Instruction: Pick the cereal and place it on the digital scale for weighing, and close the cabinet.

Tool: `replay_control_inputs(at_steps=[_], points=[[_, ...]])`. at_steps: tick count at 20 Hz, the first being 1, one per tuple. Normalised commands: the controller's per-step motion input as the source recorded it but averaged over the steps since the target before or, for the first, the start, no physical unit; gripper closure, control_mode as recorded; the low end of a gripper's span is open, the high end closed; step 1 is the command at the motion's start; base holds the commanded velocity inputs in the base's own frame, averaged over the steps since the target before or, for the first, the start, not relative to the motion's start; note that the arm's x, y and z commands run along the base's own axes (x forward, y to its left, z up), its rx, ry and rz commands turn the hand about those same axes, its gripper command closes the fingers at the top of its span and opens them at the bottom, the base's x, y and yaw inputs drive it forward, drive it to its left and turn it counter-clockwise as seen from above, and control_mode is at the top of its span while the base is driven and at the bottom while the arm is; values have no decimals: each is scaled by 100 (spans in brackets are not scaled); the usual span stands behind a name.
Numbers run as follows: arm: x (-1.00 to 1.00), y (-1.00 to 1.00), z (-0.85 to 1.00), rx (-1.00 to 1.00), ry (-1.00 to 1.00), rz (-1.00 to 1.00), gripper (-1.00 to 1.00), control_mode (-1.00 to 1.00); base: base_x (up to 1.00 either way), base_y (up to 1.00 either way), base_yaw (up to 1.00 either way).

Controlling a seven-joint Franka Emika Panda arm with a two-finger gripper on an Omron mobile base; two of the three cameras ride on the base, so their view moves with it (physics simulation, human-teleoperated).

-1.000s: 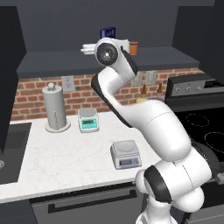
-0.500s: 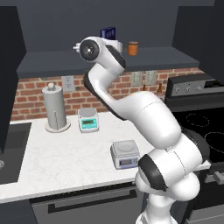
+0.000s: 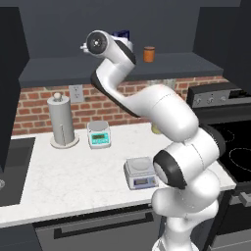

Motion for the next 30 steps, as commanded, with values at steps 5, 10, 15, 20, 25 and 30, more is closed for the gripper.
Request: replay_control_inputs(at_steps=[5, 10, 15, 20, 25, 30], points=[[33, 0, 5, 0, 2, 0, -100, -100, 0, 0, 0], [9, 0, 0, 0, 0, 0, -100, -100, 0, 0, 0], [1, -25, 4, 6, 0, 0, -100, -100, 0, 0, 0], [13, -23, 4, 2, 2, 0, -100, -100, 0, 0, 0], [20, 0, 0, 0, 2, 0, -100, -100, 0, 0, 0], [17, -6, 0, 0, 3, 0, -100, -100, 0, 0, 0]])
